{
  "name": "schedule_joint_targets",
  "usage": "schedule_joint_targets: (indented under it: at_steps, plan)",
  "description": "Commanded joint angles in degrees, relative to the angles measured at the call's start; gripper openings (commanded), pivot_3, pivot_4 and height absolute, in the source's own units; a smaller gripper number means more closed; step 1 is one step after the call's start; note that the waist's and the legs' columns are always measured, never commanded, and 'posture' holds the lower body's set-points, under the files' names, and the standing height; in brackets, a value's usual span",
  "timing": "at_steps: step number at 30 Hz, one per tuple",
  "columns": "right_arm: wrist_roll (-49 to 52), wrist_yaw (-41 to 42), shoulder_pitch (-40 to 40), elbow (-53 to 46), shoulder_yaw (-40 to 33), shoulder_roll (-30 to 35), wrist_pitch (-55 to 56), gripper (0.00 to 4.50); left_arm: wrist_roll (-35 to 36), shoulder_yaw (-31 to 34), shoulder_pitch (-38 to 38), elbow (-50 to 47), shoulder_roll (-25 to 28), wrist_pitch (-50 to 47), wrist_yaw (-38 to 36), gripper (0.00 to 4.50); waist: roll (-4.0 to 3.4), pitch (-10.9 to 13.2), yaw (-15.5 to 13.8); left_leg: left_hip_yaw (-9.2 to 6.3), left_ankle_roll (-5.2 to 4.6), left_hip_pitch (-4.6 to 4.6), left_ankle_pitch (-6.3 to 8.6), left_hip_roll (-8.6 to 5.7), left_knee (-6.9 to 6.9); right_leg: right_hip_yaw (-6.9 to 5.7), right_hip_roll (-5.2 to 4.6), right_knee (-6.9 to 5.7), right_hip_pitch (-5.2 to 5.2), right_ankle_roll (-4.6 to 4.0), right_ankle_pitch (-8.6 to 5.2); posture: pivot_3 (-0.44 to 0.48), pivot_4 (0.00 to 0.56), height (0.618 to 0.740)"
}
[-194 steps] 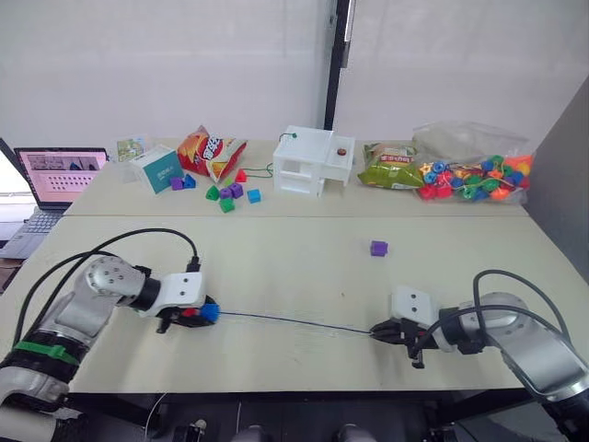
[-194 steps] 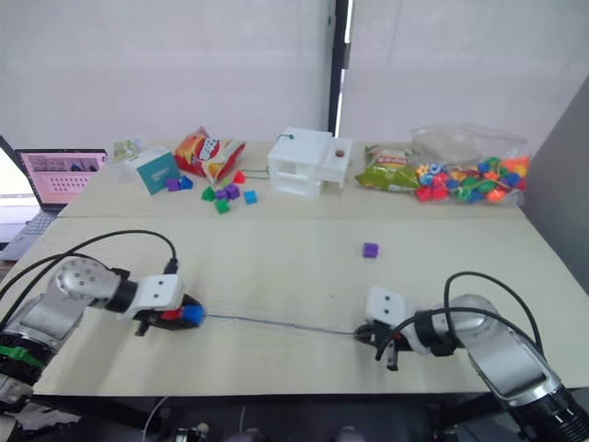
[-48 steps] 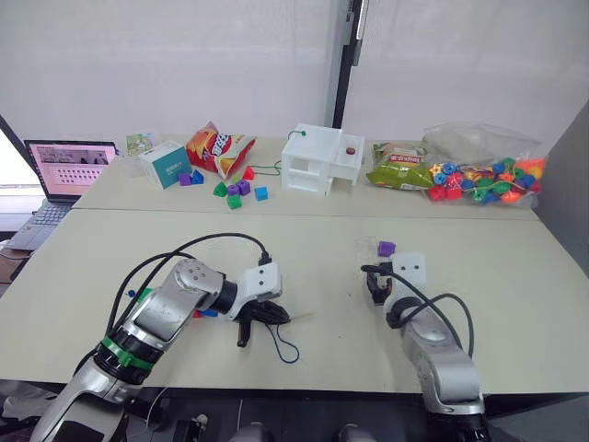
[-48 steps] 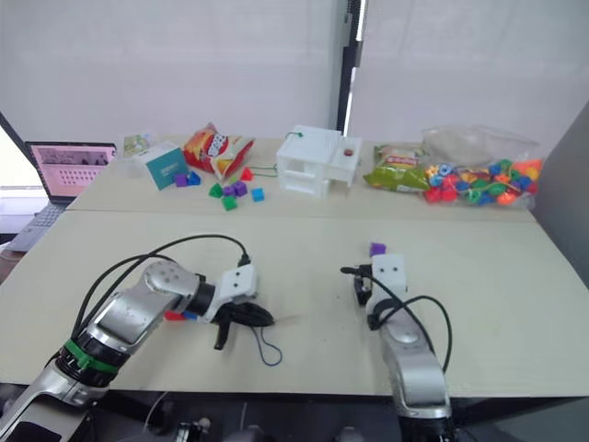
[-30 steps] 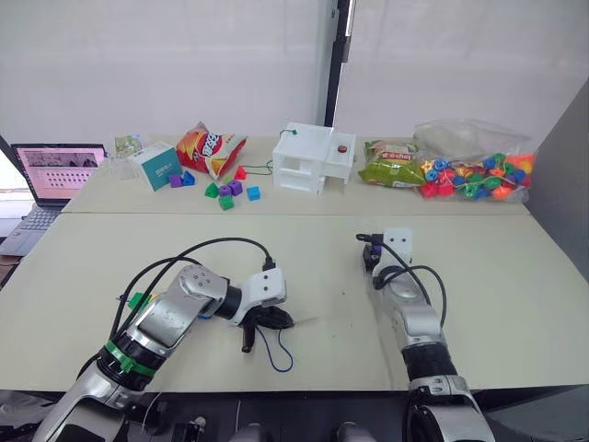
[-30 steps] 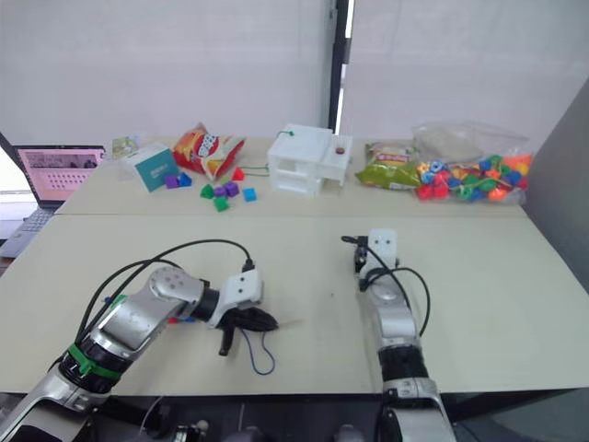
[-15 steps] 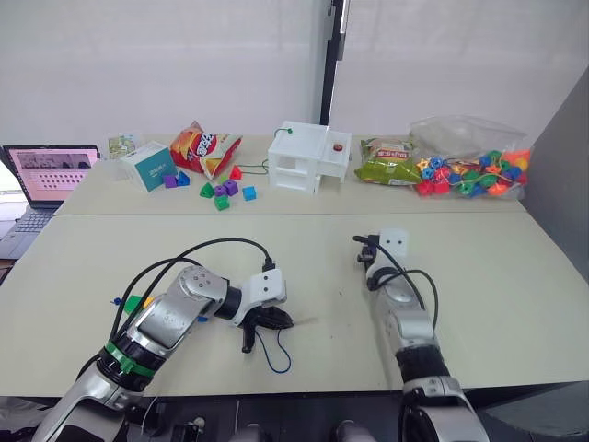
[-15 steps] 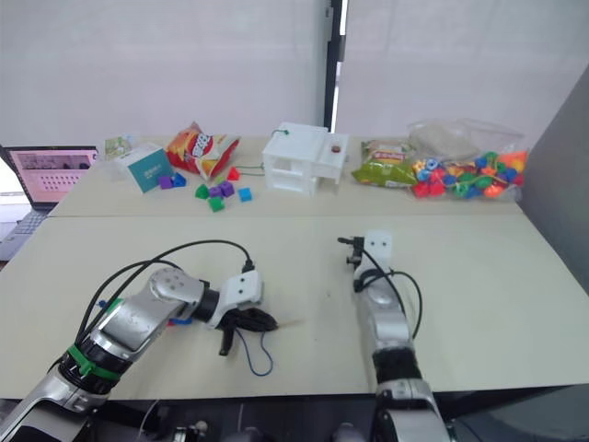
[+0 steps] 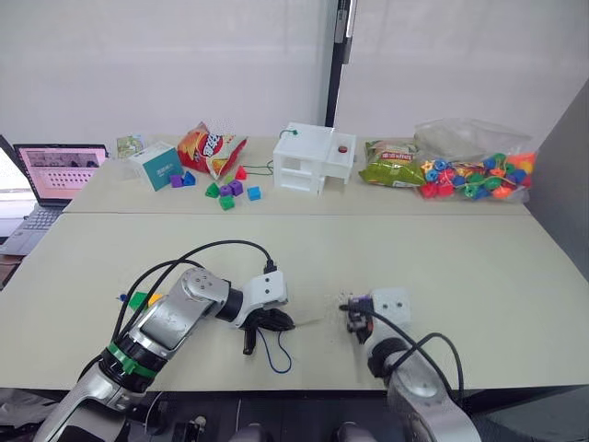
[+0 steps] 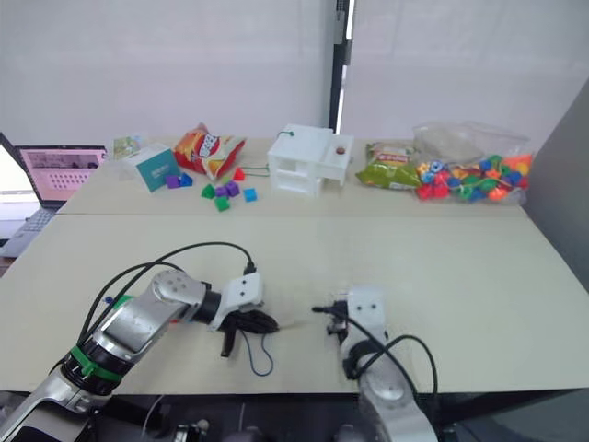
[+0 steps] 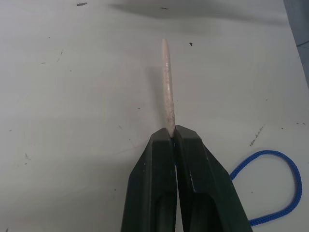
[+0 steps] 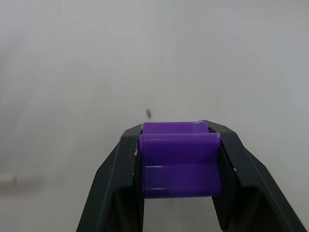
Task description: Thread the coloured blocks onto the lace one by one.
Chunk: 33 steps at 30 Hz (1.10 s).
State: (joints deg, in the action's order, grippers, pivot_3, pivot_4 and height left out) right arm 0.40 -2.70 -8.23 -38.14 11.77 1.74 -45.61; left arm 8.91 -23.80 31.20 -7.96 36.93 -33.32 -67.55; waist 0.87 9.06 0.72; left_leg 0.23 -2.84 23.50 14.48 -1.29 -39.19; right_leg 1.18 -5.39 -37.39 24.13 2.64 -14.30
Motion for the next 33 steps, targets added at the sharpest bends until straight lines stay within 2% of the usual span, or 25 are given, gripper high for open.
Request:
schedule_joint_targets:
  at_steps: [1, 4, 6, 12, 13, 15, 20, 22, 24, 25, 27, 30, 33]
  plan:
    - [0.2, -0.8, -0.8, -0.5, -1.3, -1.2, -3.2, 1.2, 0.0, 0.3, 1.3, -0.7, 0.1, 0.6, -0.4, 0.0, 0.01, 0.0, 0.0, -0.01, 0.0, -0.02, 0.0, 0.0, 0.0, -0.01, 0.0, 0.0, -0.01, 0.0, 0.0, 0.0, 0.15, 0.74]
    - [1.5, -0.5, -1.2, 1.7, -1.1, -3.2, -2.9, 1.2, -0.1, 0.4, 1.3, -0.7, 0.3, 0.6, -0.6, 0.0, 0.05, 0.0, 0.0, -0.03, 0.0, -0.04, 0.0, 0.04, 0.0, -0.04, 0.04, 0.01, -0.04, -0.01, 0.0, 0.0, 0.15, 0.74]
    - [1.2, -0.8, -1.3, 1.4, -1.9, -3.5, -1.7, 2.25, 0.0, 0.4, 1.2, -0.9, 0.5, 0.6, -0.6, 0.0, 0.08, -0.1, 0.0, -0.03, 0.0, -0.06, 0.0, 0.06, 0.0, -0.04, 0.06, 0.04, -0.06, -0.01, 0.0, 0.0, 0.15, 0.74]
    - [1.3, 1.3, 0.2, -3.1, -2.8, -1.6, 1.3, 4.3, -0.1, 0.5, 1.1, -0.7, 0.6, 0.6, -0.7, 0.0, 0.08, -0.1, -0.1, -0.03, 0.0, -0.04, 0.0, 0.02, 0.0, -0.05, 0.02, 0.08, -0.07, -0.01, 0.0, 0.0, 0.15, 0.74]
    - [1.6, 2.5, 0.7, -4.8, -3.2, -0.3, 0.6, 4.45, -0.1, 0.5, 1.2, -0.6, 0.5, 0.6, -0.7, 0.0, 0.08, -0.1, -0.1, -0.03, 0.0, -0.02, 0.0, 0.02, 0.0, -0.05, 0.03, 0.08, -0.05, -0.01, 0.0, 0.0, 0.15, 0.74]
    - [3.1, 5.5, 1.8, -8.1, -4.8, 2.7, -1.3, 4.45, -0.1, 0.5, 1.2, -0.6, 0.6, 0.6, -0.7, 0.0, 0.08, -0.1, 0.0, -0.02, 0.0, 0.0, 0.0, 0.03, 0.0, -0.05, 0.04, 0.08, -0.01, -0.01, 0.0, 0.0, 0.15, 0.74]
    - [13.1, 20.5, 7.6, -12.0, -12.5, 16.3, -7.6, 4.45, -0.1, 0.6, 1.3, -0.6, 0.8, 0.7, -0.9, 0.0, 0.08, -0.1, -0.1, -0.04, -0.01, -0.02, 0.01, 0.04, -0.01, -0.1, 0.06, 0.15, -0.11, -0.01, 0.0, 0.0, 0.15, 0.74]
    - [20.0, 31.1, 11.2, -9.6, -16.3, 24.4, -8.9, 4.45, 0.0, 0.5, 1.5, -0.7, 0.7, 0.6, -1.0, 0.0, 0.08, 0.0, 0.0, -0.06, -0.02, -0.02, 0.01, 0.04, -0.02, -0.13, 0.06, 0.18, -0.14, -0.01, 0.0, 0.0, 0.15, 0.74]
    - [25.7, 45.8, 14.8, -3.1, -17.2, 36.3, -8.3, 4.45, 0.2, 0.2, 1.5, -1.2, 0.6, 0.4, -1.2, 0.0, 0.07, 0.0, -0.1, -0.05, -0.07, -0.03, 0.04, 0.02, -0.06, -0.13, 0.04, 0.24, -0.23, 0.0, 0.0, 0.0, 0.15, 0.74]
    - [27.2, 51.8, 16.3, 0.3, -16.3, 40.6, -6.7, 4.45, 0.2, 0.0, 1.5, -1.4, 0.6, 0.3, -1.4, 0.0, 0.08, 0.0, -0.1, -0.04, -0.11, -0.05, 0.06, 0.03, -0.1, -0.15, 0.04, 0.28, -0.29, 0.0, 0.0, 0.0, 0.15, 0.74]
    - [28.3, 57.3, 18.6, 5.4, -14.4, 44.8, -3.6, 4.45, 0.2, -0.2, 1.5, -1.7, 0.5, 0.0, -1.4, 0.0, 0.1, 0.0, -0.2, -0.09, -0.16, -0.21, 0.09, 0.11, -0.09, -0.33, 0.07, 0.4, -0.56, -0.01, 0.0, 0.0, 0.15, 0.74]
    - [21.9, 64.5, 23.5, 16.2, -7.8, 48.9, 7.4, 4.45, 0.7, -0.4, 1.3, -3.0, 0.5, -1.7, -1.4, 0.0, 0.11, 0.0, -0.1, -0.11, -0.25, -0.35, 0.15, 0.21, -0.08, -0.38, 0.14, 0.56, -0.8, -0.05, -0.03, 0.0, 0.15, 0.74]
    - [16.6, 71.2, 27.5, 25.7, -1.8, 50.3, 18.1, 4.45, 0.9, -0.7, 0.8, -4.4, 0.5, -3.1, -1.0, 0.0, 0.11, 0.0, 0.0, -0.04, -0.25, -0.35, 0.15, 0.16, -0.11, -0.33, 0.08, 0.57, -0.8, -0.02, -0.03, 0.0, 0.15, 0.74]
